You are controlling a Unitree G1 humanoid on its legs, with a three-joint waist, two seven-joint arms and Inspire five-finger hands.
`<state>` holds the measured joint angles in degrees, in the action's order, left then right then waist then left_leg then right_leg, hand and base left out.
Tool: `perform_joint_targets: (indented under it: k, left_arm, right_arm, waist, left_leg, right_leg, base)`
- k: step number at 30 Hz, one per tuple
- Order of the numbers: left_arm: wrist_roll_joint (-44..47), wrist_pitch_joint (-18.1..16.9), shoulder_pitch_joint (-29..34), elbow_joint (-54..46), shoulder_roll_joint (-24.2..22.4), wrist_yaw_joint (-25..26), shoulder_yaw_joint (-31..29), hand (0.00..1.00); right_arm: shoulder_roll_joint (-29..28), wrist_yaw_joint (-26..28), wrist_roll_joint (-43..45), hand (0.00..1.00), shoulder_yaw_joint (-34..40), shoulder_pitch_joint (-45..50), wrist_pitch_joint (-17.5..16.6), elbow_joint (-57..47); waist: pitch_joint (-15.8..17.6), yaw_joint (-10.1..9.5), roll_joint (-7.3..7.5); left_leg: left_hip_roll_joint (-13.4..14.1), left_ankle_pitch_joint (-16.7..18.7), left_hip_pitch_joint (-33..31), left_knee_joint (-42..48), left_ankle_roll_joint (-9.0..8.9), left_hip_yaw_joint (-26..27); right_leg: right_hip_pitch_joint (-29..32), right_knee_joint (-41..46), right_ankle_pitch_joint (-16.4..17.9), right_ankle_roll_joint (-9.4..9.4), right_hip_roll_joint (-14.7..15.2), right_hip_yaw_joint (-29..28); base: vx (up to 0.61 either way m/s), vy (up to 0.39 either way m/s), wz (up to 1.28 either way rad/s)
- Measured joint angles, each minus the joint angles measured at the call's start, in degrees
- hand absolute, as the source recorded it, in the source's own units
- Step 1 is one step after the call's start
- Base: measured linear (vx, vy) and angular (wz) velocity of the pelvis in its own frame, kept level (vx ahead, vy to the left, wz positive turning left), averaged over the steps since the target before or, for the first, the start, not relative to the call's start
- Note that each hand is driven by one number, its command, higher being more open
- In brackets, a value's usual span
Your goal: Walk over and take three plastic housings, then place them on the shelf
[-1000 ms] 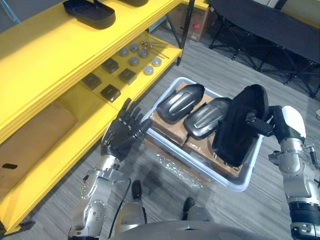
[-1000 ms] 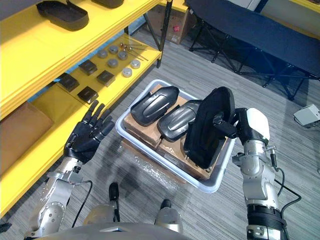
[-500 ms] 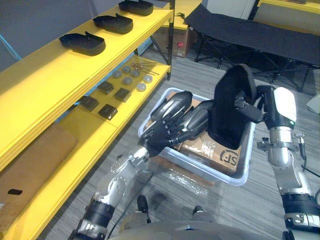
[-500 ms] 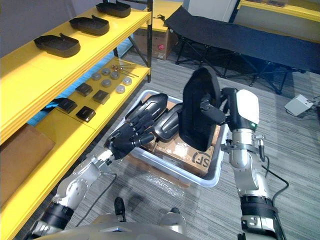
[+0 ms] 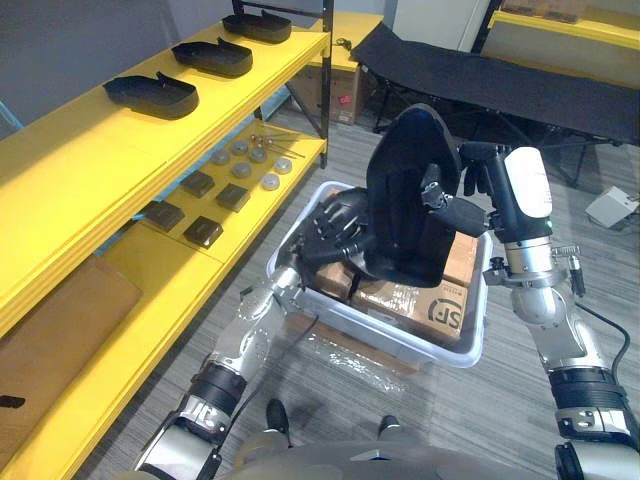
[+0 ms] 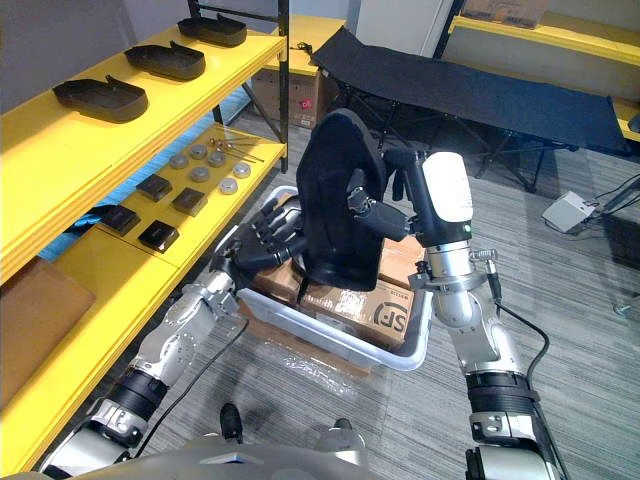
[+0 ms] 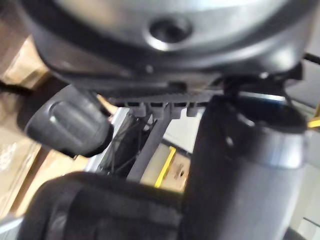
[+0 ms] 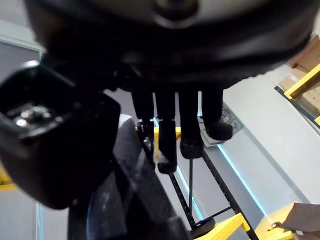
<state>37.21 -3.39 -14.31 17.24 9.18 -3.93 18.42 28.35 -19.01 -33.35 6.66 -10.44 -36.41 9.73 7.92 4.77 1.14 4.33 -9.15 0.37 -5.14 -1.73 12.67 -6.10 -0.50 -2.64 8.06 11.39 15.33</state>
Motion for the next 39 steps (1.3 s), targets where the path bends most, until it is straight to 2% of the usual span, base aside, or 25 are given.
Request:
perform_joint_targets:
  k: [8, 11, 12, 13, 15, 16, 18, 20, 21, 24, 28, 31, 35, 39]
  left_arm:
    - [-1.9, -1.69, -0.08, 1.42, -1.12, 0.62, -1.22, 1.0]
    - [2.07, -1.47, -0.12, 1.41, -1.75, -3.11, -1.12, 1.0]
    - [6.77, 0.1, -0.63, 1.39, -2.1, -7.5, -0.58, 1.0]
    - [7.36, 0.6, -0.83, 1.4, -2.12, -8.13, -0.34, 1.0]
    - [12.27, 5.3, -1.41, 1.38, -2.01, -14.35, 1.26, 1.0]
    - [12.32, 5.73, -1.41, 1.38, -2.01, -14.93, 1.61, 1.0]
    - [14.64, 9.09, -1.42, 1.37, -1.93, -19.09, 4.6, 1.0]
    - [14.98, 10.95, -1.87, 1.3, -1.89, -20.76, 6.65, 1.0]
    - [15.02, 11.48, -1.87, 1.3, -1.85, -20.92, 6.83, 0.0]
    - [16.38, 13.73, -2.0, 1.29, -0.56, -23.79, 7.95, 0.0]
    - [16.32, 13.68, -3.56, 1.29, 0.83, -24.48, 11.05, 0.0]
    - [15.86, 12.64, -4.0, 1.29, 0.83, -23.76, 12.35, 0.0]
    - [13.88, 8.76, -4.25, 1.3, 0.92, -18.96, 12.44, 0.0]
    - [13.91, 8.22, -4.25, 1.29, 0.93, -18.9, 13.09, 0.0]
  right_arm:
    - [-4.44, 0.06, 0.93, 0.0, -1.46, 2.42, -1.1, -1.14]
    - [-4.6, 0.1, 1.26, 0.0, -3.05, 4.2, -1.1, -1.14]
    - [-4.61, 0.29, 1.76, 0.0, -4.59, 5.34, -1.13, -1.13]
    - [-4.62, 0.31, 1.85, 0.0, -4.9, 5.5, -1.13, -1.12]
    - [-6.45, 0.28, 2.66, 0.0, -5.96, 5.73, -1.42, -1.12]
    - [-6.62, 0.26, 2.89, 0.0, -5.99, 5.73, -1.49, -1.12]
    - [-6.75, 0.03, 4.97, 0.0, -5.98, 5.72, -1.56, -1.07]
    - [-6.68, 0.05, 6.3, 0.0, -6.12, 5.66, -1.76, -1.12]
    - [-6.53, 0.04, 6.86, 0.0, -6.18, 5.67, -1.92, -1.12]
    - [-5.79, 0.08, 7.2, 0.0, -6.17, 5.73, -1.91, -1.09]
    - [-4.6, 0.89, 9.36, 0.0, -6.28, 6.19, -1.9, -1.08]
    - [-4.29, 1.23, 10.2, 0.0, -7.46, 6.3, -1.9, -1.12]
    - [-6.86, 0.93, 11.84, 0.0, -9.91, 7.46, -1.76, -1.69]
    - [-6.7, 0.95, 11.81, 0.0, -9.69, 7.44, -1.64, -1.69]
  waist:
    - [0.02, -0.51, 0.53]
    - [-0.01, -0.98, 0.74]
    - [-0.03, -1.24, 0.77]
    - [-0.03, -1.33, 0.77]
    - [-0.05, -1.36, 0.81]
    - [-0.05, -1.37, 0.81]
    - [-0.05, -1.33, 0.81]
    - [-0.06, -1.13, 0.81]
    - [-0.06, -0.97, 0.81]
    - [-0.07, 0.06, 0.82]
    - [-0.08, 0.18, 0.82]
    - [-0.22, 0.39, 0.87]
    - [-0.45, 0.67, 0.98]
    - [-0.61, 0.36, 1.21]
  left_leg:
    - [0.12, -0.02, -0.08, -0.01, -0.06, -0.41]
    - [0.07, -0.01, -0.11, -0.01, -0.07, -0.42]
    - [0.08, -0.02, -0.11, -0.01, -0.08, -0.42]
    - [0.08, -0.03, -0.12, -0.01, -0.09, -0.42]
    - [0.05, -0.05, -0.14, 0.0, -0.1, -0.42]
    - [0.03, -0.05, -0.14, -0.01, -0.1, -0.42]
    - [-0.14, -0.05, -0.19, 0.0, -0.08, -0.41]
    - [-0.27, -0.05, -0.12, 0.0, -0.06, -0.4]
    - [-0.29, -0.05, -0.08, 0.0, -0.06, -0.38]
    - [-0.39, -0.06, -0.04, 0.0, -0.04, -0.38]
    - [-0.46, -0.04, 0.04, 0.01, -0.07, -0.43]
    - [-0.53, 0.06, 0.1, 0.01, -0.18, -0.45]
    - [-0.58, 0.08, 0.08, 0.02, -0.17, -0.45]
    - [-0.81, 0.13, 0.02, 0.02, -0.11, -0.45]
  right_leg:
    - [0.0, 0.33, 0.15, -0.2, -0.15, 0.12]
    - [0.02, 0.35, 0.16, -0.21, -0.11, 0.12]
    - [0.02, 0.38, 0.24, -0.35, -0.11, 0.13]
    - [0.03, 0.38, 0.24, -0.35, -0.11, 0.14]
    - [0.03, 0.39, 0.25, -0.36, -0.07, 0.18]
    - [0.03, 0.39, 0.25, -0.36, -0.05, 0.18]
    - [0.08, 0.38, 0.24, -0.34, 0.14, 0.2]
    - [0.06, 0.38, 0.23, -0.32, 0.3, 0.2]
    - [0.05, 0.38, 0.23, -0.32, 0.33, 0.2]
    - [0.0, 0.4, 0.06, -0.04, 0.44, 0.23]
    - [-0.1, 0.42, 0.04, -0.02, 0.52, 0.27]
    - [-0.09, 0.39, 0.06, -0.05, 0.59, 0.26]
    - [-0.08, 0.39, 0.07, -0.07, 0.64, 0.27]
    - [0.0, 0.33, 0.06, -0.05, 0.89, 0.38]
  base:
    - [-0.03, 0.009, 0.03]
    - [0.0, 0.0, 0.0]
    - [0.0, 0.0, 0.0]
    - [0.0, 0.0, 0.0]
    - [0.0, 0.0, 0.0]
    - [0.0, 0.0, 0.0]
    - [0.0, 0.0, 0.0]
    - [0.0, 0.0, 0.0]
    - [0.0, 0.0, 0.0]
    - [0.0, 0.0, 0.0]
    - [0.0, 0.0, 0.0]
    - [0.0, 0.0, 0.0]
    - [0.0, 0.0, 0.0]
    - [0.0, 0.0, 0.01]
